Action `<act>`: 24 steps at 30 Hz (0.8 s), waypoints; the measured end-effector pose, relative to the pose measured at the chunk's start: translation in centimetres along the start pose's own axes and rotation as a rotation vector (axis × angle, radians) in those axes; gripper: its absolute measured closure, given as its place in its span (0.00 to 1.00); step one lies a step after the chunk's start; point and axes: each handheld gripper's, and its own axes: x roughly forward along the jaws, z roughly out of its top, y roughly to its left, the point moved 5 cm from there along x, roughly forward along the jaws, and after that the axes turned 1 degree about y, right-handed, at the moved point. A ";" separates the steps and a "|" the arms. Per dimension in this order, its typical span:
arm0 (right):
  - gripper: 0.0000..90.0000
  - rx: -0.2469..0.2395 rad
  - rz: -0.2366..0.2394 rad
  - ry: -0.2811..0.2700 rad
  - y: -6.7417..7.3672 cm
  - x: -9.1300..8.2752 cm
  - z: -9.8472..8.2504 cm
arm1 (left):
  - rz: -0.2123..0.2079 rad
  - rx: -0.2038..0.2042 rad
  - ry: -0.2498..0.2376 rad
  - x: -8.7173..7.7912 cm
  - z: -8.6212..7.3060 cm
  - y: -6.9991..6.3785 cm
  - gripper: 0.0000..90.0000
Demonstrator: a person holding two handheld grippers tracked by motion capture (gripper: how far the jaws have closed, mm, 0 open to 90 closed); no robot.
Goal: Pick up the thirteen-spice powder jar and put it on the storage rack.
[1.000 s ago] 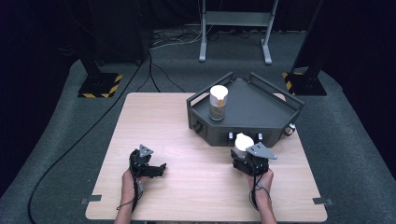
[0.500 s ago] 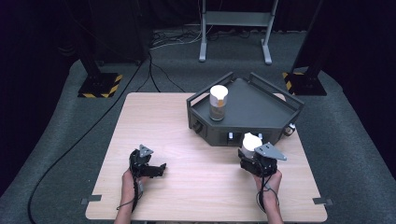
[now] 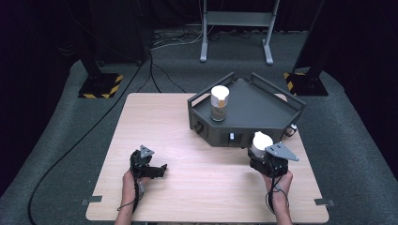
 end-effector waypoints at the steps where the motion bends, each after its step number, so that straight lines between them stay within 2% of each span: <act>1: 0.33 0.000 -0.002 0.001 -0.1 -0.1 0.1 | 0.000 0.000 0.000 0.0 0.0 0.0 0.03; 24: 0.33 0.015 -0.048 -0.018 -1.7 -1.3 1.0 | 0.000 0.000 0.000 0.0 0.0 0.0 0.03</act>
